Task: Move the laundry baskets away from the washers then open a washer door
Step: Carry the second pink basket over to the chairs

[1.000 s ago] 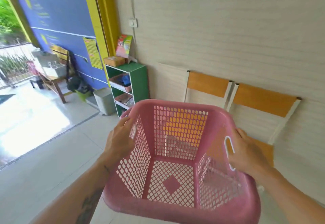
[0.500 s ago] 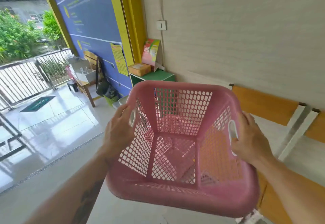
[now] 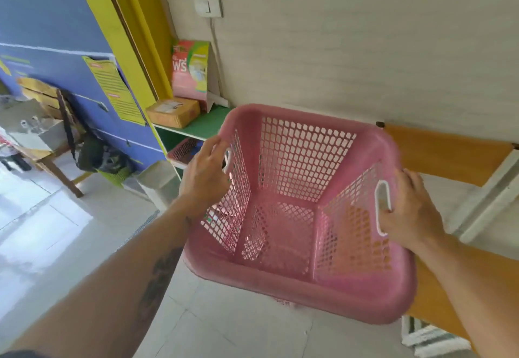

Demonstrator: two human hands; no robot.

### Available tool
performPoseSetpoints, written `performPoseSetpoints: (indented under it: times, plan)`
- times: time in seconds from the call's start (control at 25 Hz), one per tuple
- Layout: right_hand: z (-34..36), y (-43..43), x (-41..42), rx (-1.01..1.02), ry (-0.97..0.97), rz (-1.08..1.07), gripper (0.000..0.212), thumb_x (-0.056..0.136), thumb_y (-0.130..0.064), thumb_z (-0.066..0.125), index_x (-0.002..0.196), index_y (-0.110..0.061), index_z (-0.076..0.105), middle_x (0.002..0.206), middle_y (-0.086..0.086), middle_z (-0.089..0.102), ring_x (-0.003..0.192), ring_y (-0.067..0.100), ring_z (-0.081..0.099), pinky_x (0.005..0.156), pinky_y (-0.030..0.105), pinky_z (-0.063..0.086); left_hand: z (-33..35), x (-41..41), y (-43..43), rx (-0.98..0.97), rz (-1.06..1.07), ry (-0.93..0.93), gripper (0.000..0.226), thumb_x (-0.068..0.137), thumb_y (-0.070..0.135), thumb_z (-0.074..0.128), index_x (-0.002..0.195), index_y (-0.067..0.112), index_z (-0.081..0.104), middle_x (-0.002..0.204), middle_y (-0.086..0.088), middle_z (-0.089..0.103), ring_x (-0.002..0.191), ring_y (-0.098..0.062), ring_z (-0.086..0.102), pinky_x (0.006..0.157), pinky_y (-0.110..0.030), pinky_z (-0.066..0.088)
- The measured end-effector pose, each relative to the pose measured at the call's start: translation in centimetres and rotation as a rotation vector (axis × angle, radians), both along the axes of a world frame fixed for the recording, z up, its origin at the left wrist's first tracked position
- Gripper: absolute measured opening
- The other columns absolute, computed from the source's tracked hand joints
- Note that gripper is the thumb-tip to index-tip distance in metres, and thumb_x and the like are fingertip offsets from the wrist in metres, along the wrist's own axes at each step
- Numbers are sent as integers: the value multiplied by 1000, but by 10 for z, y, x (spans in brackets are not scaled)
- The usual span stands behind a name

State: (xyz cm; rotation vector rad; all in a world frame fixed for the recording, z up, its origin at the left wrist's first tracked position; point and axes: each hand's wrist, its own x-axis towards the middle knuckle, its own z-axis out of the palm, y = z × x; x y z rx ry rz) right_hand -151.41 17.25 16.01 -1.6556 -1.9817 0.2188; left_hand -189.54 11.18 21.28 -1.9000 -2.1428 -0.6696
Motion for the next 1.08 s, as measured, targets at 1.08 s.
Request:
performPoseSetpoints:
  times: [1.08]
  plan:
    - [-359,125,-164,-772,-415,-241,125,60,-17,87,154,-9,4,155,28,6,130,45,39,91,44,55,-414,-139,240,-802,-267,157,106,55,-1,64,148,19,18,133,-16,28,95,-35,44,69,-43,53]
